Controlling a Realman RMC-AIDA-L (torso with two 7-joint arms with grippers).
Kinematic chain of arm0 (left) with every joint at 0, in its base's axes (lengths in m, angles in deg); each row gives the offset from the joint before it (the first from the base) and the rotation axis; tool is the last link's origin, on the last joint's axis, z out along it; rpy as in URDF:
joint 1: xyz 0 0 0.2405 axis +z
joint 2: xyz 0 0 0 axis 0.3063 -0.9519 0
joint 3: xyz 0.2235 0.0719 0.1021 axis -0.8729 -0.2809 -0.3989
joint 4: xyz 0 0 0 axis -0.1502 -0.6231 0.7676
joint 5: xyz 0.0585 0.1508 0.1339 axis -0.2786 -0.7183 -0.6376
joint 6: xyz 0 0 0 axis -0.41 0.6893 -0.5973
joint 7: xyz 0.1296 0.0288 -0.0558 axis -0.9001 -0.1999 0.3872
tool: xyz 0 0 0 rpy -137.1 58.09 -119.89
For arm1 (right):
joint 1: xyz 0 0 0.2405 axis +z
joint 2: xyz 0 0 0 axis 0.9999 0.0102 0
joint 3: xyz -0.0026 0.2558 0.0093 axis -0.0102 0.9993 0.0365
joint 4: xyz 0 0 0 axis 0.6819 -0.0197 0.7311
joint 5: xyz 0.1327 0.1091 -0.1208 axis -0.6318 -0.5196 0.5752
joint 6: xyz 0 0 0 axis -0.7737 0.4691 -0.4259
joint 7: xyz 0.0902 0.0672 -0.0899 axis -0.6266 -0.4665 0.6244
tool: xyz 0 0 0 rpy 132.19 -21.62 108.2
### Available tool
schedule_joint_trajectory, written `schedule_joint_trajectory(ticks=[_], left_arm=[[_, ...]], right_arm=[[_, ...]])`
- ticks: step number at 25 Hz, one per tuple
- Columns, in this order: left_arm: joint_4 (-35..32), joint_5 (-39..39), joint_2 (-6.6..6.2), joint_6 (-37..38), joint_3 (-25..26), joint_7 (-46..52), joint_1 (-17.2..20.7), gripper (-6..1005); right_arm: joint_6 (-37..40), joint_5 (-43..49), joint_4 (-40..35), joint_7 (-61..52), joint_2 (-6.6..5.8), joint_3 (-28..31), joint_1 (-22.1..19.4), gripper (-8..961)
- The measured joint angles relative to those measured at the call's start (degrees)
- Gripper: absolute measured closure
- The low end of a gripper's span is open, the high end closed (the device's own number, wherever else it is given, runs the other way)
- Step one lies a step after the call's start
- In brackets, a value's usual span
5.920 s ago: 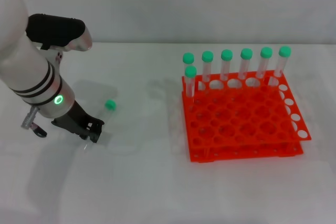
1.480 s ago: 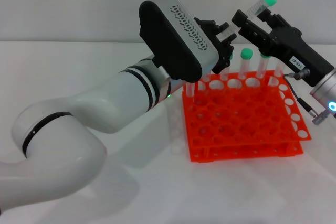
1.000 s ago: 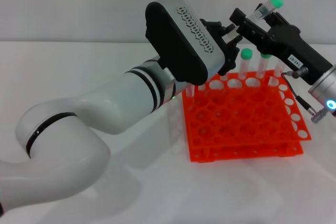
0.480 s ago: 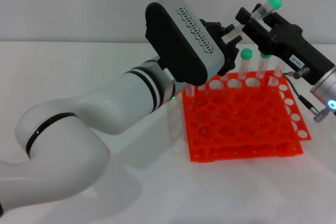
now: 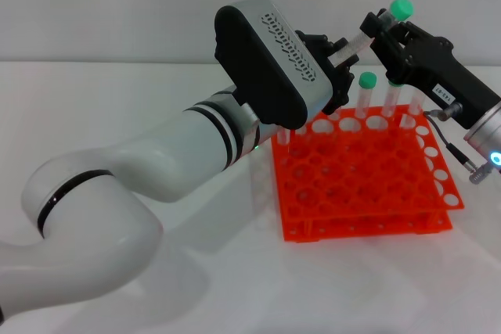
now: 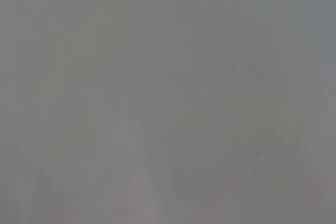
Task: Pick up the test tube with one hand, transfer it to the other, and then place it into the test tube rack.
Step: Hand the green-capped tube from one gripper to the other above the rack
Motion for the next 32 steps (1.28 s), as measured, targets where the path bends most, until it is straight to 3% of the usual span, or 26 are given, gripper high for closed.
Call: schedule_joint_trajectory(ticks=[4,32], left_arm=[[0.0,0.0,0.0,-0.2,0.0,0.0,0.1,815],[0.9,0.1,0.09,-9.1,-2.9,-2.2,3.6,807]], right_arm=[[0.6,0.1,0.0,0.0,-0.03,0.0,0.0,751],[1.9,0.9,0.1,0.3,-0.21,0.4,-0.5,752]])
